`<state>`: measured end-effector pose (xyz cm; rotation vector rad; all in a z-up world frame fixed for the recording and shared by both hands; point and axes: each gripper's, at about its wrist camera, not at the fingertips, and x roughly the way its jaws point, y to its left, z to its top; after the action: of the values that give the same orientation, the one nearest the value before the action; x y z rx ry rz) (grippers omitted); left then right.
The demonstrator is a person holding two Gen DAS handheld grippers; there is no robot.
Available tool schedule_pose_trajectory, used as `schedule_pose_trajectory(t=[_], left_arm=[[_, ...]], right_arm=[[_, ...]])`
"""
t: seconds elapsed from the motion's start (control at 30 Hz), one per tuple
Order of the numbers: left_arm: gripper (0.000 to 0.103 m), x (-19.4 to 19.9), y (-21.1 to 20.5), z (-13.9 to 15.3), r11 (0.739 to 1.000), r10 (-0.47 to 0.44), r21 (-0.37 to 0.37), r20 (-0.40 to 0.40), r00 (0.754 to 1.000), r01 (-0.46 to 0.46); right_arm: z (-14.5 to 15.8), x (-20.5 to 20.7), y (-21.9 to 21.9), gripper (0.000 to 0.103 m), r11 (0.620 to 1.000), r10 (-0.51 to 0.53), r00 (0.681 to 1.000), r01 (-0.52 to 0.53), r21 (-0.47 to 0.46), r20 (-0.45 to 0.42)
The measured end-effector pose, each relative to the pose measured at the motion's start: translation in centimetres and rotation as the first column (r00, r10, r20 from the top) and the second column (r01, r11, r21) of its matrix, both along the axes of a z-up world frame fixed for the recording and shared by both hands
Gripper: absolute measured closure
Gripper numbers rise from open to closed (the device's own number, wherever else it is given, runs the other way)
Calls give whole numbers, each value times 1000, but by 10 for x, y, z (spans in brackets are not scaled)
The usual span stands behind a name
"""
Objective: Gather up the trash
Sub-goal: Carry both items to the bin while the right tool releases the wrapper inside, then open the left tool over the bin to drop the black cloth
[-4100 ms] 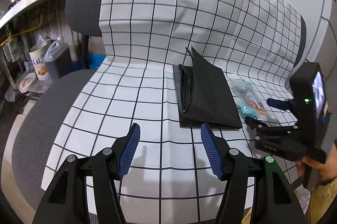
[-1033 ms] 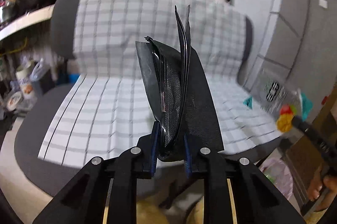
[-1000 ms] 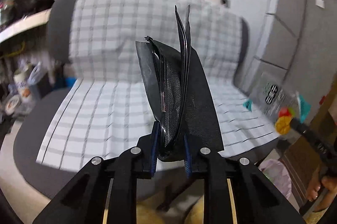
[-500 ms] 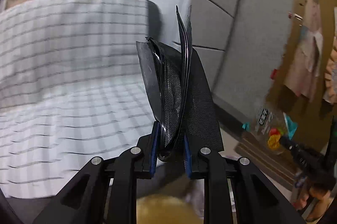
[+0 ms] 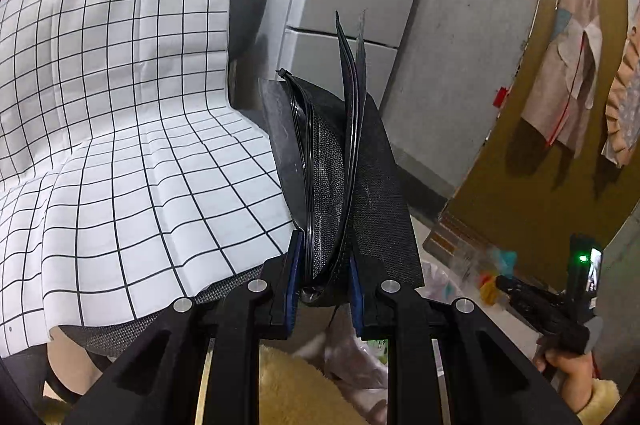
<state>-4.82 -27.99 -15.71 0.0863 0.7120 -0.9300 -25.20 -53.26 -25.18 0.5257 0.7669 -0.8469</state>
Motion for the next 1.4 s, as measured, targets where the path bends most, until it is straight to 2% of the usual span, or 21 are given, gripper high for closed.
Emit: schedule_pose_trajectory(t=[0.03,0.17,0.3,0.4,0.63,0.8,0.9,0.97,1.0,1.17,1.4], left_arm=[[82,0,0,-1,1000,0,3,-2,1000,0],[82,-2,-1,-3,1000,-9,10,-11,1000,9],[82,-10,-9,-3,998,-52,17,-11,999,52],[82,-22,-23,-4,992,-119,26,-12,993,120],[80,-64,-76,-12,953,-297,53,-6,955,297],[78,-81,-116,-25,928,-365,64,-29,930,366],[67,-86,-138,-35,920,-381,82,-30,924,383],[45,-88,-151,-44,919,-380,104,-28,925,381],[41,-87,-157,-50,919,-375,116,-29,927,376],[41,-75,-151,-59,924,-354,127,-68,933,360],[41,-46,-114,-44,961,-241,131,-33,970,243]], right_arm=[[-3,0,-2,63,1000,-2,1000,2,16,9],[5,-1,4,63,999,13,998,-15,31,60],[36,-5,9,63,999,12,991,-7,-38,135],[60,-11,9,63,996,15,982,2,-88,190],[107,-39,10,63,972,-4,961,68,-223,277],[118,-55,0,63,967,-20,953,95,-237,301],[113,-59,-8,63,969,-34,952,107,-225,304],[109,-62,-11,63,972,-42,953,109,-209,300],[107,-62,-13,63,973,-44,954,107,-202,297],[97,-58,-14,63,980,-33,962,85,-181,272],[85,-32,8,63,989,46,979,-17,-144,197]])
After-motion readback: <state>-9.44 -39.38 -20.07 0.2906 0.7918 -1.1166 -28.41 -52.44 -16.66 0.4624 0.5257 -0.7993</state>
